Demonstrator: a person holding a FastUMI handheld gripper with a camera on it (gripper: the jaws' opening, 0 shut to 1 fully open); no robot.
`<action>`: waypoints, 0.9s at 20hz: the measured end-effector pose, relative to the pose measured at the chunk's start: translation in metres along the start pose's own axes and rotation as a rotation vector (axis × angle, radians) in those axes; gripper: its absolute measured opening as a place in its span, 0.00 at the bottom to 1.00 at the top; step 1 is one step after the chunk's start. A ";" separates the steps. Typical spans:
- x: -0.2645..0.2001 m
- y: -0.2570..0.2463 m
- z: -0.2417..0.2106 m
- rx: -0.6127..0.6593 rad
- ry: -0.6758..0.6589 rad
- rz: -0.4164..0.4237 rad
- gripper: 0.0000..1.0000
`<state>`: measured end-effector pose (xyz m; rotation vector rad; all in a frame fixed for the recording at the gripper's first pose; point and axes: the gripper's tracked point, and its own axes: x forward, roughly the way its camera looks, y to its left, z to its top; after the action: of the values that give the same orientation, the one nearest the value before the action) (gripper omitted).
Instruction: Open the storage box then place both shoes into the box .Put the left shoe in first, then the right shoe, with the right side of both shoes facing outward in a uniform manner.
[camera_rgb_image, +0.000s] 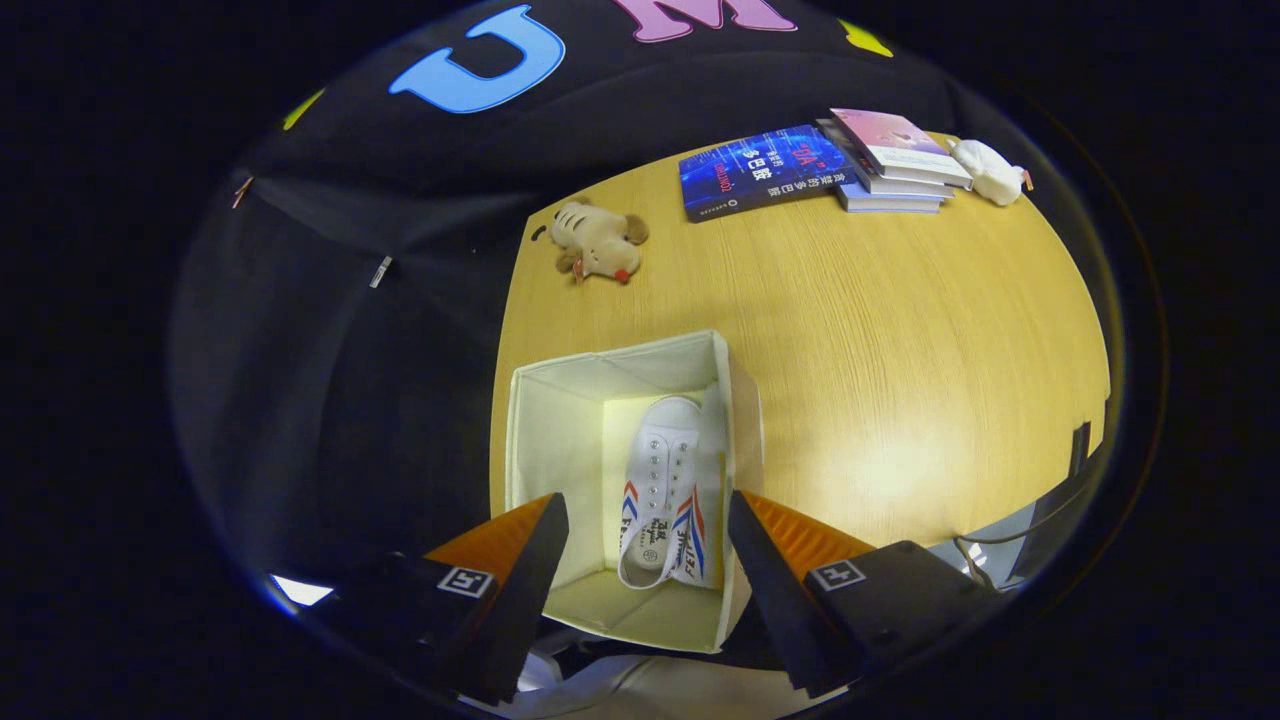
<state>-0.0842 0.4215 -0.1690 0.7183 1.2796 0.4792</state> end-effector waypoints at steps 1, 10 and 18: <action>-0.001 -0.002 -0.003 0.006 0.003 0.002 0.98; -0.020 -0.016 0.000 0.037 -0.058 0.037 0.98; -0.077 -0.058 0.058 -0.099 -0.339 -0.084 0.98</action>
<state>-0.0500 0.3158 -0.1502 0.6289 0.9572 0.3332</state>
